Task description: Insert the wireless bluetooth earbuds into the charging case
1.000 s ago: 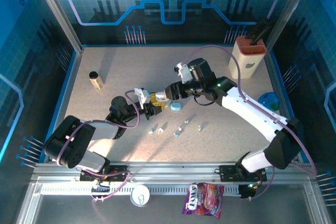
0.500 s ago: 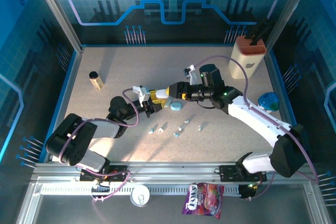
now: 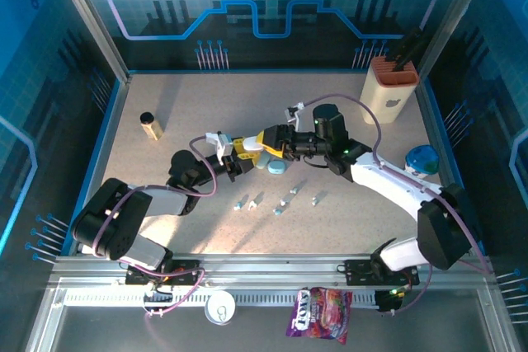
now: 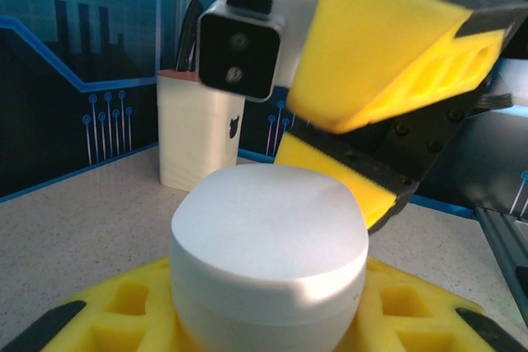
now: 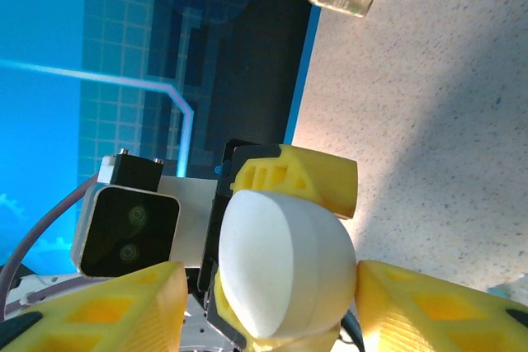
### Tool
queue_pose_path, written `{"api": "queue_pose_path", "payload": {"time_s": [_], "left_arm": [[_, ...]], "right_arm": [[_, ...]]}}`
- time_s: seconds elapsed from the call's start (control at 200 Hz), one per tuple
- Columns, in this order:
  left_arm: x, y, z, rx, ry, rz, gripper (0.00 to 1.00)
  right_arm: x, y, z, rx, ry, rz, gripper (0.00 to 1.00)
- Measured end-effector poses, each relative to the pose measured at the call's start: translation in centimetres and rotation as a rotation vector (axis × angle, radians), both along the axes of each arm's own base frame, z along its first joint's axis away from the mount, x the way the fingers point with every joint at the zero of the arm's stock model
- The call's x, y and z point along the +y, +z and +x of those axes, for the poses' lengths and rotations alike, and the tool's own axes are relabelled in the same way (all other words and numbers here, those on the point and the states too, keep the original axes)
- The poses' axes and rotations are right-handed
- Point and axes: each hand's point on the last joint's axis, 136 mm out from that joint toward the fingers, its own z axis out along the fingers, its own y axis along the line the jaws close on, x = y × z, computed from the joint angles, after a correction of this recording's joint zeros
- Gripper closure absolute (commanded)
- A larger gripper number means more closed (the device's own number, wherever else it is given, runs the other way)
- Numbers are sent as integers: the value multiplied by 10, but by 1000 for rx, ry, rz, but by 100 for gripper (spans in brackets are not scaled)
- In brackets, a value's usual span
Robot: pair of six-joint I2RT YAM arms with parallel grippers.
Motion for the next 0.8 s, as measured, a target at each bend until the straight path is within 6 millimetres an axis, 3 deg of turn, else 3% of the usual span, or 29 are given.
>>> {"api": "queue_pose_path", "payload": {"time_s": [0.13, 0.47, 0.58, 0.795], "left_arm": [[-3, 2, -2, -6, -11, -2, 73], [-3, 4, -3, -16, -14, -5, 73], [-3, 3, -2, -11, -15, -2, 70], [-5, -5, -3, 8, -16, 29, 34]], "right_arm": [[4, 1, -1, 11, 13, 19, 46], [1, -4, 1, 41, -4, 31, 79], [0, -5, 1, 37, -8, 35, 84], [-10, -14, 4, -13, -58, -1, 86]]}}
